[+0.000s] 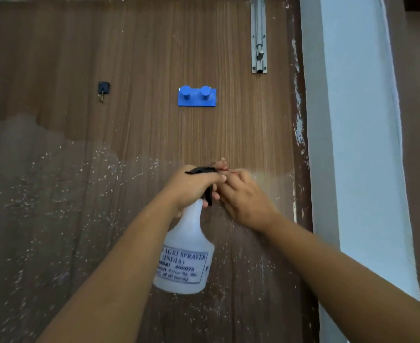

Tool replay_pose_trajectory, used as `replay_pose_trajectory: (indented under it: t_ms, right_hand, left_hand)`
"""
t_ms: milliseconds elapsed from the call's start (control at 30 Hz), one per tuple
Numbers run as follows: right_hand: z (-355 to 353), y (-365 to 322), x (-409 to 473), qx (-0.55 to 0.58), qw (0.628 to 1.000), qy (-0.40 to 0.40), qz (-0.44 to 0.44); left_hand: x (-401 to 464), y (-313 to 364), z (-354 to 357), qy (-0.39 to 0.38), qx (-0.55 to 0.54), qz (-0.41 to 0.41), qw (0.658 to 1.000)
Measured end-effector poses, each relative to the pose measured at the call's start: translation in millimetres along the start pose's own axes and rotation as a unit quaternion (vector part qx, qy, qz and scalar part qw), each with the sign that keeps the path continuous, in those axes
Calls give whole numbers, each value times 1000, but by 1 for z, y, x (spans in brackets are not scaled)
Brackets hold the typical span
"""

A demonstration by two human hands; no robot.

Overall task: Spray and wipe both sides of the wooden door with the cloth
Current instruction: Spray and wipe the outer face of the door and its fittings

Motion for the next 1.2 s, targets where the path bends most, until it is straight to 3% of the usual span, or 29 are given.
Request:
replay_pose_trajectory:
  t_ms: [33,100,167,233,267,300,400,500,567,733,833,900,1000,1067,1133,1200]
  right_hand:
    - [-11,16,-2,-16,999,21,30]
    - [-38,62,-8,-63,977,90,183]
    - [-58,99,-22,-50,912,173,368]
    - [-60,98,-19,-39,854,220,469]
    - [-53,85,-13,-47,856,202,473]
    - [-41,63,-4,-51,884,170,433]
    - [-9,5,16,-30,975,85,204]
    - [-11,11,24,-17,991,60,114]
    - [-20,20,28,-31,990,68,117]
    - [-29,40,30,-73,937,123,319]
    - [-22,30,41,-50,908,175,377]
    - [-9,7,57,-11,918,195,346]
    - [36,-69,89,26,990,80,116]
    - [55,-99,92,3,999,30,14]
    - [41,-79,99,-22,997,63,28]
    - [19,-36,101,-50,978,147,136]
  left_hand:
    - [-3,-4,-3,6,10,-5,1000]
    - [-1,-12,-14,33,10,-7,999]
    - [-1,-22,-21,42,16,-6,999]
    - [-2,-26,-23,45,39,-8,998]
    - [-3,-28,-23,50,45,-13,998]
    - [-5,-30,-24,58,46,-15,997]
    - [-10,-28,-33,96,34,-20,995]
    - [-11,-23,-41,111,31,-18,993]
    - [-11,-23,-45,108,28,-24,993]
    - [-10,-33,-58,100,21,-26,994]
    - [-8,-35,-79,103,23,-11,994]
    - [-7,-36,-94,105,27,-3,994]
    - [-6,-34,-114,100,31,8,994]
    - [-7,-33,-132,100,28,8,995]
    - [-8,-33,-151,91,41,5,995]
    - [-8,-35,-171,80,54,1,995]
Point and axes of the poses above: each hand's wrist, its own x-axis towards the middle knuckle, its own z-axis out of the palm, y = z × x, the point moved 6 cm from there along x, towards the middle knuckle, and after that the axes turned 8 degrees about -z, right-handed, at the moved point
